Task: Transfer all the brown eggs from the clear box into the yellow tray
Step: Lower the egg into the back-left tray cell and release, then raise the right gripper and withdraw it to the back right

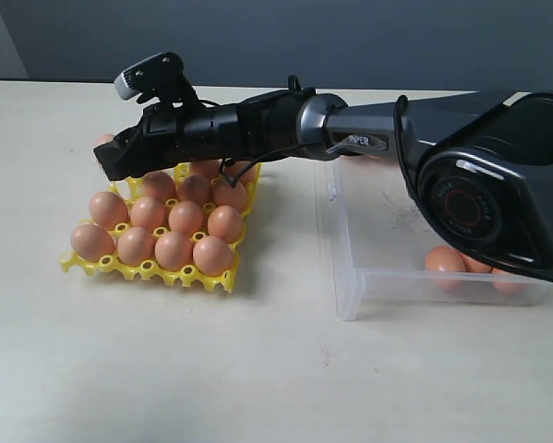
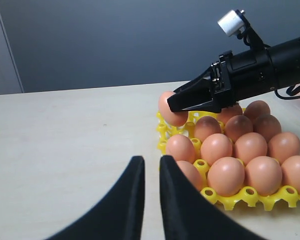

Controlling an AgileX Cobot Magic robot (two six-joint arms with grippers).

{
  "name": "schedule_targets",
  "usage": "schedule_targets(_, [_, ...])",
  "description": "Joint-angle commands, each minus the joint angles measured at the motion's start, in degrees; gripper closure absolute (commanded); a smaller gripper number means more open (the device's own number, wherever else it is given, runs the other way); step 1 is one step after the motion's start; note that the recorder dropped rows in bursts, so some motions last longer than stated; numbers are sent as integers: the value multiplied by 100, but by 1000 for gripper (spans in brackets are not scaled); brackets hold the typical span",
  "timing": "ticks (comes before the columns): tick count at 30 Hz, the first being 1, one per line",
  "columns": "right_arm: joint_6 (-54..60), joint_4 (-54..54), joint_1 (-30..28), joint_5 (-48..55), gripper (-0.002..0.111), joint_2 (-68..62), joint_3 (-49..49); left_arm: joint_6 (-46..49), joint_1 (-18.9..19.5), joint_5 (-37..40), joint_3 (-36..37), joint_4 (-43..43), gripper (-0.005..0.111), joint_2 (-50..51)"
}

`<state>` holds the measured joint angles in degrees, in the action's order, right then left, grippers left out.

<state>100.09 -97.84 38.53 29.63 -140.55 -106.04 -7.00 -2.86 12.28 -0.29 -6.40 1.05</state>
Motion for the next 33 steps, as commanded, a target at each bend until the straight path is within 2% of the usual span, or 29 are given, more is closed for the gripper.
schedule_targets(1, [-16,62,9,-139,63,11,-57,-5,-10,-35,29,-11,94,36])
schedule_targets(7, [-180,380,87,-438,50,11,-57,-5,-10,-35,29,-11,94,36])
schedule_targets(15, [-227,370,147,-476,50,93,-57,-5,-10,-35,29,-11,94,36])
schedule_targets(21, [-526,649,147,-763,50,633,-57,-5,-10,-35,29,-11,94,36])
schedule_targets(24, [-1382,1527,147,-1021,50,997,-57,-5,-10,-35,29,-11,94,36])
schedule_targets(29, [-3355,3927,147,-1217,50,1316,4,-5,-10,-35,29,-11,94,36])
schedule_targets(33, [-5780,6363,147,-711,50,1355,4,-5,-10,-35,29,-11,94,36])
